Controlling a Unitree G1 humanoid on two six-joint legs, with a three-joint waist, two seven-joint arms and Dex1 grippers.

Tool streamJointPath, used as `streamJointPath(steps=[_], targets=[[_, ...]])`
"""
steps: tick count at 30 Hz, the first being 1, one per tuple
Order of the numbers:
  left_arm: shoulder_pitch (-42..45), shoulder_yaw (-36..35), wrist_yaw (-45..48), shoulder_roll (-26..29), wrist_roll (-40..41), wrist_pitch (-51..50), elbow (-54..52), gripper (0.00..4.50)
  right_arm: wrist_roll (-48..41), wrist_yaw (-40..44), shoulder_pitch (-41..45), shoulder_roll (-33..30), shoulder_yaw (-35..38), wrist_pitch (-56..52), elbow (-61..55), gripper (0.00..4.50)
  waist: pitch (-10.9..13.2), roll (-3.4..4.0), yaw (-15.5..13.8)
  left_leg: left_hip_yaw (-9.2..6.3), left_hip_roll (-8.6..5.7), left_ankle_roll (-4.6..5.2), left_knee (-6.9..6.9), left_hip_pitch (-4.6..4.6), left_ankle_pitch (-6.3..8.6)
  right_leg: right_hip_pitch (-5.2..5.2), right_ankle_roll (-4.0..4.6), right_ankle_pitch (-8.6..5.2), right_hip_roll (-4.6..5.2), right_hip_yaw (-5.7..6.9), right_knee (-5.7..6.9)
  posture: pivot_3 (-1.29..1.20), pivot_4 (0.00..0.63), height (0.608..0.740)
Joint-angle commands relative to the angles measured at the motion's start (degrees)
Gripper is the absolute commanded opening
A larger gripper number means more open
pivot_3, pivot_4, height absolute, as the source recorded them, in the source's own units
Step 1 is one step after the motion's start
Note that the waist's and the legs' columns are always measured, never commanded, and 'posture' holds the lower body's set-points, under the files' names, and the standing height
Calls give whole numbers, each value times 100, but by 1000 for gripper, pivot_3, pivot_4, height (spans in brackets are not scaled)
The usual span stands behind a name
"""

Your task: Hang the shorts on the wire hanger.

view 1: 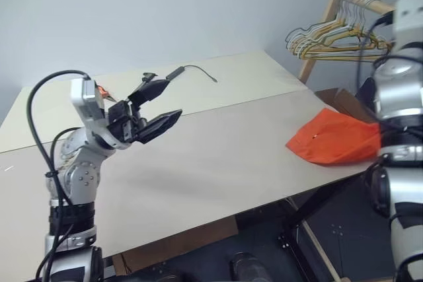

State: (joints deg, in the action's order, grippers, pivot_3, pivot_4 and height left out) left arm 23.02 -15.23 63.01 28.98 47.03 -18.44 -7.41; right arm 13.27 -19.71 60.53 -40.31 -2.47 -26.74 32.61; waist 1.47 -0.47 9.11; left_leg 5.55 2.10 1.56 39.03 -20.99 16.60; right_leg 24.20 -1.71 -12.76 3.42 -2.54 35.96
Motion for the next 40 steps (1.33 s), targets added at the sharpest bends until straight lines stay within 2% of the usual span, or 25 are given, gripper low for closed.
streamJointPath(steps=[1, 3, 10, 18, 33, 40], targets=[[-234, -396, -204, 394, -107, -25, -74, 4500, -597, 1595, -388, 280, -93, 143, -1169, 4429, 0, 0, -8, -1, 1, 0, 0, 11, 0, 1, 0, 0, 0, 0, 3, -46, 0, 740], [-437, -521, -269, 619, -181, -76, -74, 4500, -1312, 2481, -696, 526, 167, -97, -1847, 4429, 0, 0, -41, -6, 6, 0, 0, 11, 0, 2, 0, 0, 0, 6, 4, -37, 0, 740], [-1377, -941, -355, 1104, -285, -130, -324, 4500, -1776, 4326, -1752, 489, -315, -316, -3615, 4429, -4, -13, -344, -13, 15, 2, 2, -10, 2, 13, 0, 0, 8, 28, -2, 23, 0, 740], [-2246, -1248, -543, 1379, -301, -316, -916, 4500, -1885, 5975, -2649, 105, -1008, -92, -4704, 4429, -9, -33, -799, -6, 8, 4, 7, -5, 4, 13, 4, 0, 9, 35, 2, 97, 0, 740], [-2826, -1260, -768, 1451, -388, -366, -1417, 4500, -1294, 5962, -2475, 485, -1169, -119, -4139, 4429, -27, -77, -1138, 3, 7, 2, 9, 1, 3, 12, 18, -2, 5, 42, 8, 158, 0, 740], [-3015, -1299, -977, 1433, -410, -413, -1565, 4500, -1325, 6362, -2525, 479, -1231, 174, -4218, 4429, -27, -79, -1188, 2, 7, 2, 9, -2, 3, 12, 21, -3, 4, 49, 8, 174, 0, 740]])
